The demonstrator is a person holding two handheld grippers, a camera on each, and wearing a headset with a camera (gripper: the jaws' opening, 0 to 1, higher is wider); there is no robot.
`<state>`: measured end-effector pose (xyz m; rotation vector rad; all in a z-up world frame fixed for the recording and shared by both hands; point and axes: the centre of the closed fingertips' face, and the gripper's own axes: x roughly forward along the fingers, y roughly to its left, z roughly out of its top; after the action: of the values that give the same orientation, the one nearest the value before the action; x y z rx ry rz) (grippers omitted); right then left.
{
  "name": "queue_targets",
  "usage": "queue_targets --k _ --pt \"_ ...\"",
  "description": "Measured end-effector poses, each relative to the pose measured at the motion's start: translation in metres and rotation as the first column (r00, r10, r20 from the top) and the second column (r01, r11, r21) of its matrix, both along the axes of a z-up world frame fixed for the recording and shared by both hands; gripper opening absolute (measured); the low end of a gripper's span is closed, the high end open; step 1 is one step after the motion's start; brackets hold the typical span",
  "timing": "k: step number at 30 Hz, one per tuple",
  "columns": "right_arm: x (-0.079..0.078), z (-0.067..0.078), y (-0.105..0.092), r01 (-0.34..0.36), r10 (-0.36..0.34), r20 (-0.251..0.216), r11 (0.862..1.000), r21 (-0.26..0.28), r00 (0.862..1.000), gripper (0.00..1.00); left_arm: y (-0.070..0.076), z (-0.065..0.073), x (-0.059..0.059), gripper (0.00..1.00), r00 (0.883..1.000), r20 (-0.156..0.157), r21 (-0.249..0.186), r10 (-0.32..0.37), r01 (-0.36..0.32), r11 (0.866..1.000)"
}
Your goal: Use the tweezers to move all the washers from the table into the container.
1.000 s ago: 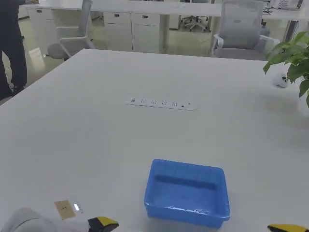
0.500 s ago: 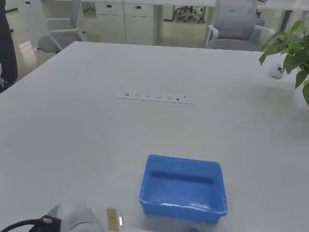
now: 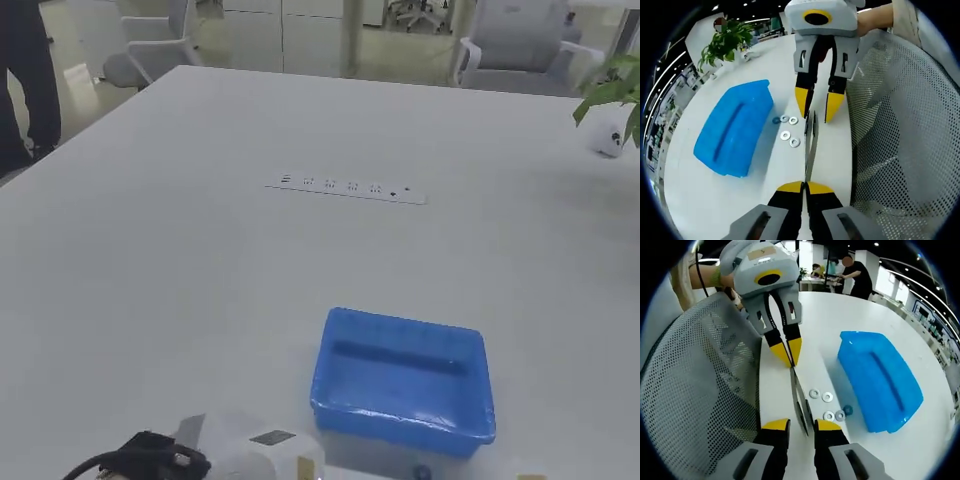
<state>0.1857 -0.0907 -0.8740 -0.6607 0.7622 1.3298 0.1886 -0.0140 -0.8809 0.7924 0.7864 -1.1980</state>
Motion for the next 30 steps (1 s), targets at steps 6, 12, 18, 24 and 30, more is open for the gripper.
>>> queue_targets --k 6,12,18,24,30 --pt "0.002 0.000 0.000 -0.007 0.007 0.004 1.000 0.007 1.000 0.14 -0.003 0.015 -0.005 0.00 0.999 0.009 -0.028 -0.031 0.032 0.999" --pt "0.000 0.008 0.008 -0.023 0.022 0.013 0.998 0.058 1.000 0.11 -0.014 0.047 -0.011 0.00 1.000 0.025 -0.112 -0.015 0.018 0.994" --pt "-0.003 0.015 0.013 -0.042 0.041 0.007 0.995 0.092 0.999 0.07 -0.022 0.069 -0.017 0.00 0.999 0.050 -0.166 -0.010 0.018 0.986" --pt "-0.003 0.017 0.022 -0.052 0.053 -0.004 0.992 0.114 0.999 0.08 -0.032 0.089 -0.018 0.00 0.999 0.030 -0.251 0.015 -0.007 0.968" --pt "0.000 0.022 0.031 -0.062 0.063 -0.001 0.989 0.135 0.998 0.07 -0.038 0.104 -0.012 0.00 0.999 0.030 -0.313 0.027 -0.016 0.950"
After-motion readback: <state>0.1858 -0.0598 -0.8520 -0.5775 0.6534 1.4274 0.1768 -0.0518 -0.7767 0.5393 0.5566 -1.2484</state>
